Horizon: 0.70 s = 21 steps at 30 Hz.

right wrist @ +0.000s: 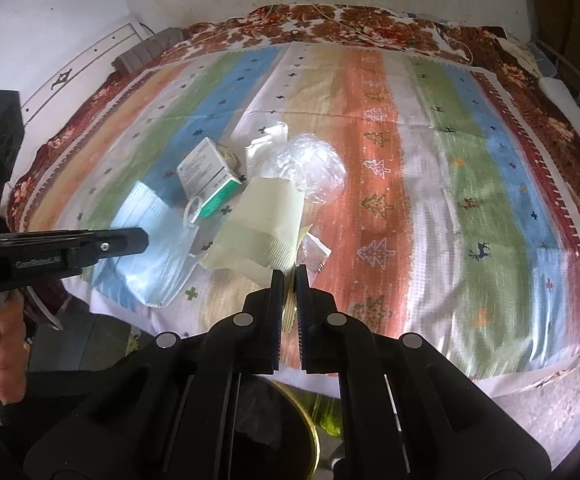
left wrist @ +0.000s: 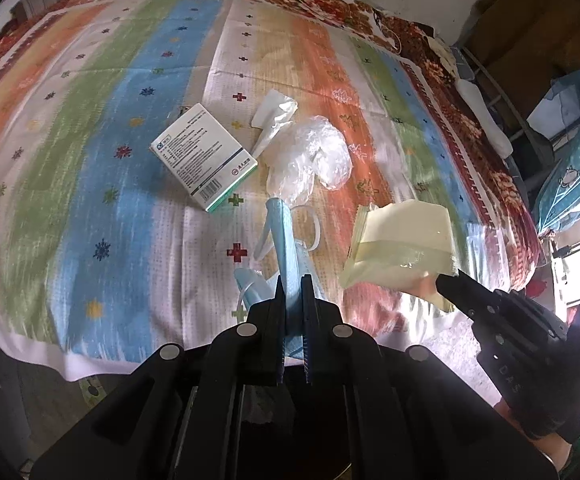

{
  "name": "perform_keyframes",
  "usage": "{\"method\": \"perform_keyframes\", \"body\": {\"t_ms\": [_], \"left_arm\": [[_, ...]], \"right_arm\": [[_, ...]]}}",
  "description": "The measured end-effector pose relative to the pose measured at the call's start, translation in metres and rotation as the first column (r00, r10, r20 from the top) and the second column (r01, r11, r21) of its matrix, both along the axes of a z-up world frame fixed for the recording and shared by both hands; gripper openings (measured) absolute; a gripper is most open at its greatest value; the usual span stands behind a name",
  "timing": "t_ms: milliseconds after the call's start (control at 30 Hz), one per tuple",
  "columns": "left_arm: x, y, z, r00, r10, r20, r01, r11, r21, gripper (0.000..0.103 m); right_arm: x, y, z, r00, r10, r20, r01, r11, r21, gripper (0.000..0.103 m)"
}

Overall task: Collect trash
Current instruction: 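Carry the mask with left gripper while right gripper carries paper sheet over bin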

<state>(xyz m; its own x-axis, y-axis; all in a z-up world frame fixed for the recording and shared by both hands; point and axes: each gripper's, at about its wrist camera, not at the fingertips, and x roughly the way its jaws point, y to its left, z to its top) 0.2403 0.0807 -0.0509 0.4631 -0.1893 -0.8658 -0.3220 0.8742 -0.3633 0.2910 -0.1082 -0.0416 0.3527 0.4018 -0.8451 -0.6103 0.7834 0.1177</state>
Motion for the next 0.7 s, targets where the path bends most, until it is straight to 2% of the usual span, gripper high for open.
{"method": "perform_keyframes", "body": {"t_ms": [167,700], "left_arm": [[-0.011,-0.005,0.007,1.0,0.004,0.017,-0.004,1.0,-0.008,0.006],[-0.064,-0.015,0.032,0.994,0.033,0.101,-0.028,0.998,-0.052,0.006]], "right_arm": [[-0.018,-0.008,0.011,1.0,0.008,0.022,-0.009,1.0,0.013,0.005],[-0.061,-0.026,0.019,0.998,0.003,0.069,-0.004,1.0,0.008,0.005]]}}
